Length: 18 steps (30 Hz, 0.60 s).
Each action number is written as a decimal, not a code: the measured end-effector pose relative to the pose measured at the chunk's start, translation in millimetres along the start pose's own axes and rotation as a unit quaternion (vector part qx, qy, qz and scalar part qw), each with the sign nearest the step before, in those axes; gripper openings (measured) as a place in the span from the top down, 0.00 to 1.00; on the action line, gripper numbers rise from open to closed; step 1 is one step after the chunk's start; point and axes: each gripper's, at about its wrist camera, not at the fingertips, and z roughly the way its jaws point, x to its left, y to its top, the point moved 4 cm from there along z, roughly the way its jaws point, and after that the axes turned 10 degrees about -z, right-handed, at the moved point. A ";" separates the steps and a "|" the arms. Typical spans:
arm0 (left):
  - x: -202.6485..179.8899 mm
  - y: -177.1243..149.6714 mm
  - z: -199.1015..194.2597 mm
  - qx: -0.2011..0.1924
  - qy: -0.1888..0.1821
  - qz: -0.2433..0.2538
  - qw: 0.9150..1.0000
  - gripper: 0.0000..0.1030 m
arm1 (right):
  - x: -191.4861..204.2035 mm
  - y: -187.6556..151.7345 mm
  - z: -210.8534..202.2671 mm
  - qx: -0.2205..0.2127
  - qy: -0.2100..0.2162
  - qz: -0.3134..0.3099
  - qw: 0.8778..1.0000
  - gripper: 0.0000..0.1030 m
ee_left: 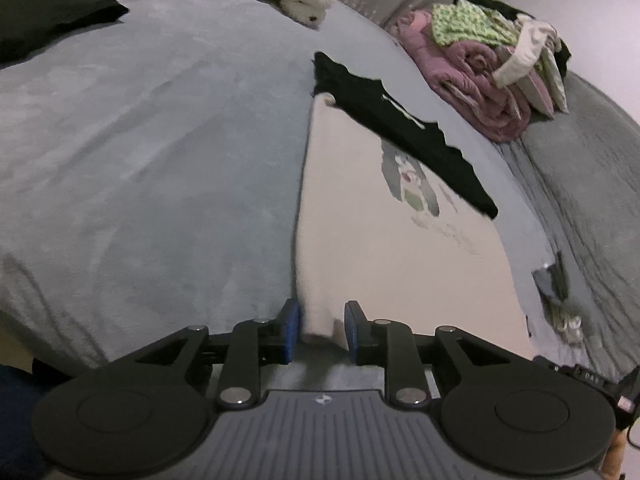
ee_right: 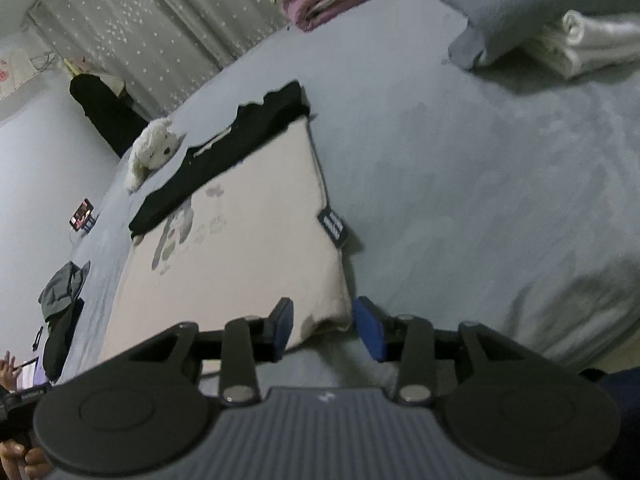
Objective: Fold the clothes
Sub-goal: 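Lift the cream shirt hem with both grippers and fold it toward the black shirt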
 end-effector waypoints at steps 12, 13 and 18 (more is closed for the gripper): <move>-11.7 13.7 -7.6 -0.020 0.006 0.007 1.000 0.93 | 24.6 10.2 -10.8 -0.046 -0.014 -0.046 0.998 0.89; -14.8 17.2 -7.9 -0.024 0.010 0.009 1.000 0.93 | 26.1 14.7 -11.7 -0.048 -0.013 -0.047 0.998 0.89; -28.0 40.2 -2.0 -0.025 0.026 0.014 0.999 0.93 | 34.3 43.2 -6.8 -0.054 -0.013 -0.055 0.997 0.89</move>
